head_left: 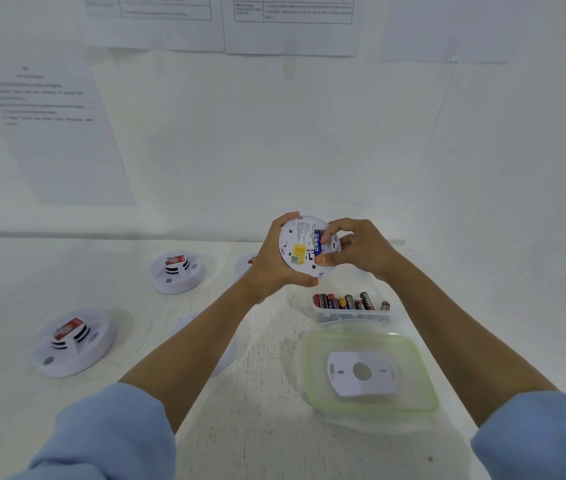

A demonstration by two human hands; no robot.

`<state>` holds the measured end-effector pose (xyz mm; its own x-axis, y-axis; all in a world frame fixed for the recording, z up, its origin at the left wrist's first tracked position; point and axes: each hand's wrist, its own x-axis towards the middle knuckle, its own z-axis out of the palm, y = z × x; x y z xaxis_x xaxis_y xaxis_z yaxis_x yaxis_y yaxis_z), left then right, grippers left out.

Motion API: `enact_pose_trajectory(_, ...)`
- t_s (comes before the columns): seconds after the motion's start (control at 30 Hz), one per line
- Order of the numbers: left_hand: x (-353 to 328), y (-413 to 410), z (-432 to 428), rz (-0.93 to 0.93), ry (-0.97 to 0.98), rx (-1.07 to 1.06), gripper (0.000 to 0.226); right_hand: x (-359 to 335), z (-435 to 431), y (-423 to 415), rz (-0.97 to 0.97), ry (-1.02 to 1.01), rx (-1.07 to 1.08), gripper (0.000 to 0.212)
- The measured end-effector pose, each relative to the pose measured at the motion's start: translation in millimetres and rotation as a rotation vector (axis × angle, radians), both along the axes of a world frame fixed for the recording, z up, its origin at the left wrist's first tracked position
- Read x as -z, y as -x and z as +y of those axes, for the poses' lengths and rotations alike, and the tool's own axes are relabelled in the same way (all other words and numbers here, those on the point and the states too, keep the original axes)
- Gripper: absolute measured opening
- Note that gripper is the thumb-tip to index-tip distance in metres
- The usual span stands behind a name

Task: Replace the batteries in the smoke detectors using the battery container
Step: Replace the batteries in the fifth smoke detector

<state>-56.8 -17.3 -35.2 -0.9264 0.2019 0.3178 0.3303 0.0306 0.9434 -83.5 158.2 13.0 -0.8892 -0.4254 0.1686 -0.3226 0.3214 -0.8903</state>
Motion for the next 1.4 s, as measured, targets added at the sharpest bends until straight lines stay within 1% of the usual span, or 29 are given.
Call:
enact_pose_trajectory(0.07, 3, 2, -2, -0.016, -0.006, 0.004, 0.1, 0, 1, 1, -0.033, 0.019, -0.023, 0.019)
enact_pose_trajectory(0.13, 5, 4, -3, -0.027, -0.009, 0.005, 0.101, -2, 6, 6, -0.075, 0.024, -0.001, 0.01)
enact_pose_trajectory(0.23, 8, 11, -5, -0.047, -0.028, -0.022, 0.105, 2, 19, 24, -0.091, 0.057, 0.099, 0.014)
enact_pose_trajectory(0.27, 9, 14, -5, -0.049, -0.032, -0.022, 0.104, 5, 22, 32, -0.073, 0.013, 0.175, 0.015)
enact_pose_trajectory(0.3, 10, 17, -5, -0.05, -0.032, -0.02, 0.103, 9, 24, 41, -0.037, -0.091, 0.256, 0.015)
enact_pose_trajectory(0.33, 11, 19, -5, -0.054, -0.03, -0.019, 0.103, 15, 25, 50, 0.006, -0.241, 0.321, 0.017)
enact_pose_trajectory(0.4, 14, 24, -5, -0.059, -0.025, -0.025, 0.104, 26, 27, 68, 0.061, -0.529, 0.368, 0.023)
enact_pose_trajectory(0.53, 18, 32, -6, -0.066, -0.013, -0.039, 0.102, 33, 25, 87, 0.086, -0.932, 0.351, 0.029)
enact_pose_trajectory(0.67, 23, 41, -6, -0.084, 0.009, -0.05, 0.103, 24, 11, 90, 0.157, -1.322, 0.258, 0.021)
enact_pose_trajectory(0.77, 24, 43, -6, -0.085, 0.015, -0.063, 0.104, 23, 3, 94, 0.109, -1.449, 0.201, 0.022)
enact_pose_trajectory(0.83, 23, 43, -6, -0.078, 0.012, -0.068, 0.103, 24, 1, 95, 0.077, -1.477, 0.194, 0.027)
enact_pose_trajectory(0.9, 22, 43, -5, -0.072, 0.018, -0.069, 0.103, 27, 1, 96, 0.093, -1.487, 0.195, 0.03)
enact_pose_trajectory(1.03, 21, 41, -6, -0.073, 0.036, -0.075, 0.102, 34, 3, 97, 0.125, -1.396, 0.173, 0.025)
enact_pose_trajectory(1.1, 21, 40, -7, -0.067, 0.038, -0.074, 0.103, 36, 6, 100, 0.108, -1.269, 0.148, 0.016)
enact_pose_trajectory(1.13, 21, 40, -8, -0.067, 0.036, -0.074, 0.103, 35, 9, 101, 0.106, -1.171, 0.145, 0.012)
enact_pose_trajectory(1.2, 20, 39, -8, -0.066, 0.028, -0.072, 0.103, 29, 14, 99, 0.089, -0.88, 0.176, 0.02)
enact_pose_trajectory(1.3, 18, 36, -8, -0.056, 0.022, -0.067, 0.105, 8, 16, 82, -0.013, -0.234, 0.214, 0.024)
enact_pose_trajectory(1.33, 18, 35, -7, -0.056, 0.021, -0.069, 0.104, 2, 16, 74, -0.022, -0.073, 0.218, 0.024)
enact_pose_trajectory(1.37, 17, 34, -7, -0.056, 0.018, -0.071, 0.103, -3, 15, 67, -0.02, 0.037, 0.216, 0.024)
enact_pose_trajectory(1.4, 17, 33, -6, -0.055, 0.015, -0.075, 0.103, -7, 13, 59, -0.009, 0.098, 0.209, 0.025)
